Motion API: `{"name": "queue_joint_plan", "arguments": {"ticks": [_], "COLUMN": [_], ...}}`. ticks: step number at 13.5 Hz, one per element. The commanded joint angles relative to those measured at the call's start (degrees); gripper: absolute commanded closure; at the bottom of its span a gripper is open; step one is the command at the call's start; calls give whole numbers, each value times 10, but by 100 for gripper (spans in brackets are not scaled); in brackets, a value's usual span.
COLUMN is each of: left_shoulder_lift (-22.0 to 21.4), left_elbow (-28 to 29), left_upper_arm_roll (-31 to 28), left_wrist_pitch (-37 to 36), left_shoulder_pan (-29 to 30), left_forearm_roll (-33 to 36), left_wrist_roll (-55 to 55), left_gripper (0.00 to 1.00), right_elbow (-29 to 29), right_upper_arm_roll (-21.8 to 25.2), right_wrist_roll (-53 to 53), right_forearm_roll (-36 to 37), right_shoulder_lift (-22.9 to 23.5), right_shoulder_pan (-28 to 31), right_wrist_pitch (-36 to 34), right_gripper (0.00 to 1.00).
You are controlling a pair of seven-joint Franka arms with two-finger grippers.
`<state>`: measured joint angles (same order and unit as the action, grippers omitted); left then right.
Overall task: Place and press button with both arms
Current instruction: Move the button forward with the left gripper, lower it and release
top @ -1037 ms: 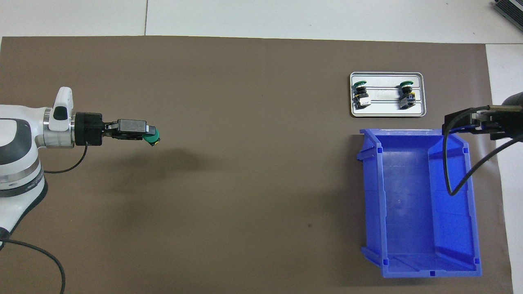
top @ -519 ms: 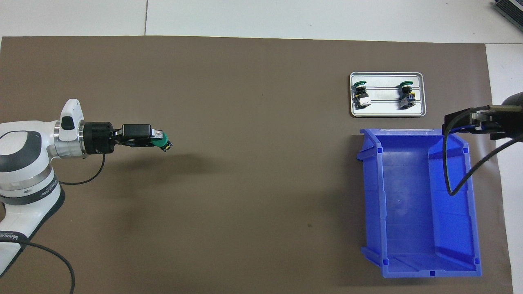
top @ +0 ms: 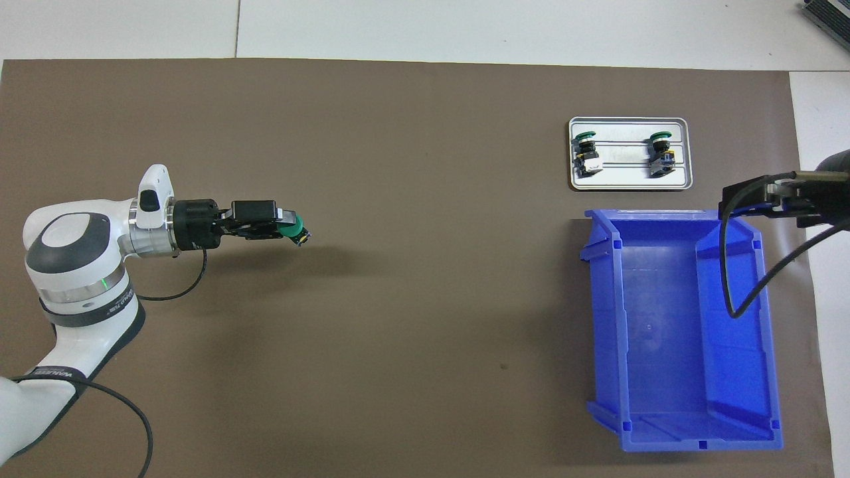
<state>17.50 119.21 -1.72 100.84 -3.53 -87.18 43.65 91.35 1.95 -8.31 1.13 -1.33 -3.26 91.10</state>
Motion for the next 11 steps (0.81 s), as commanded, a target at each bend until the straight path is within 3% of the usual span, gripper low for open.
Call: {"name": "queue_joint_plan", "arguments": {"ticks": [1,11], "left_shoulder_lift": [38,45], "left_elbow": [18,24], "left_upper_arm_roll": [-5,-4], "left_wrist_pitch": [11,37], "left_shoulder_pan": [-25,-89], "left_forearm_roll": [-55,-83], "left_wrist_roll": [91,118], "left_gripper": [100,100], "right_elbow": [-5,-5], "right_upper_arm_roll": [-3,-3], "right_wrist_roll": [12,11], "right_forearm_roll": [-11,-11], "right_shoulder_lift": [2,2], "right_shoulder_pan": [5,5], "right_wrist_pitch": [-8,-8], "right_gripper": [0,0]}}
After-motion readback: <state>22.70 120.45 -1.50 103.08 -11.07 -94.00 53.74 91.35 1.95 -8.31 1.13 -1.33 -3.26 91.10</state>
